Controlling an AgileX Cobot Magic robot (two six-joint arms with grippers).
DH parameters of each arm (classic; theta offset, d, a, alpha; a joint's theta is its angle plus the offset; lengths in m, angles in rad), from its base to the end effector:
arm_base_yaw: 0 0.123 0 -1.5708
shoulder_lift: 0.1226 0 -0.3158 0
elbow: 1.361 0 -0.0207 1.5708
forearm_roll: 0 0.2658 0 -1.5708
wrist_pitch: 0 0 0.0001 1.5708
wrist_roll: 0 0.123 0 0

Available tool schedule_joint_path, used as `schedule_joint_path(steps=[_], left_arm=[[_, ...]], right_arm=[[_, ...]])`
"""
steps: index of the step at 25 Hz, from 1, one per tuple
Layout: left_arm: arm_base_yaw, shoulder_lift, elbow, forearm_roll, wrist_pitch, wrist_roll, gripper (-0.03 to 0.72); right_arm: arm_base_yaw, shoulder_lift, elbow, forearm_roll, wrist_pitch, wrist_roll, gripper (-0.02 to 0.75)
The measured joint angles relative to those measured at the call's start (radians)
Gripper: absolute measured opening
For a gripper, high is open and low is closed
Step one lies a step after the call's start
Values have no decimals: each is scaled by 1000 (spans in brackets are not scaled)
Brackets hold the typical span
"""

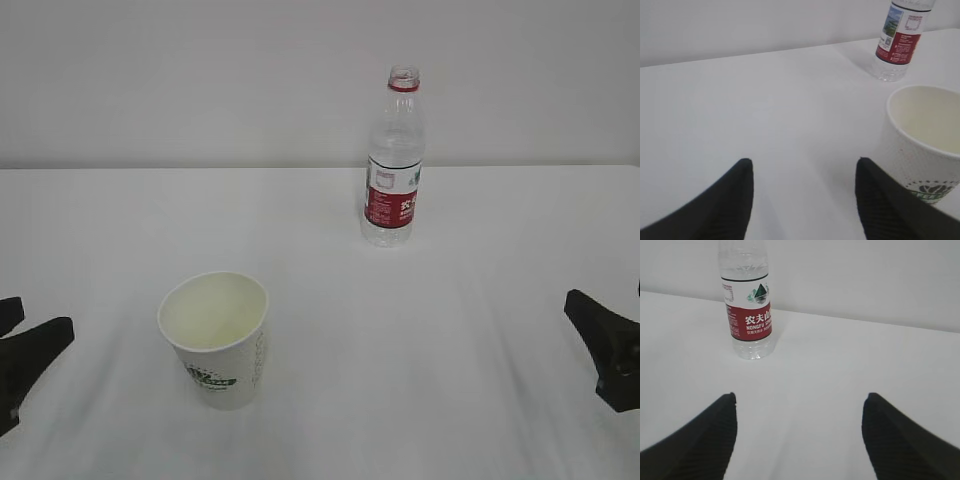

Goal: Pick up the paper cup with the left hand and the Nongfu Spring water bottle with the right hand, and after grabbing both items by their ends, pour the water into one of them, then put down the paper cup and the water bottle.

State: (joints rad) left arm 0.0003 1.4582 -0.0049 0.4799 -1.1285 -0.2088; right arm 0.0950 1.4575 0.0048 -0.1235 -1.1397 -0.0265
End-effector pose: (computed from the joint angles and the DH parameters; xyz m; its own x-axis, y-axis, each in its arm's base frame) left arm 0.1847 -0.0512 0.1511 -0.2777 0.0094 -0.9606 0.4030 0.9089 -0.1076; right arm 0.1915 0.0321 0.1531 -0.2184 -0.0989 -0.9708 -0.2203 0.9742 -0.0497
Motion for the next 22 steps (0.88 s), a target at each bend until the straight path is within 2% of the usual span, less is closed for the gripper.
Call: schedule_joint_path(steps=[10, 15, 22], left_arm=[[0, 119, 0, 175, -13, -2, 467], [0, 211, -2, 188, -13, 29, 479], [0, 236, -34, 218, -16, 46, 588]], right_arm=[[0, 0, 0, -14, 0, 5, 587], [0, 0, 0, -17, 0, 5, 587], [0, 0, 0, -28, 0, 13, 587]])
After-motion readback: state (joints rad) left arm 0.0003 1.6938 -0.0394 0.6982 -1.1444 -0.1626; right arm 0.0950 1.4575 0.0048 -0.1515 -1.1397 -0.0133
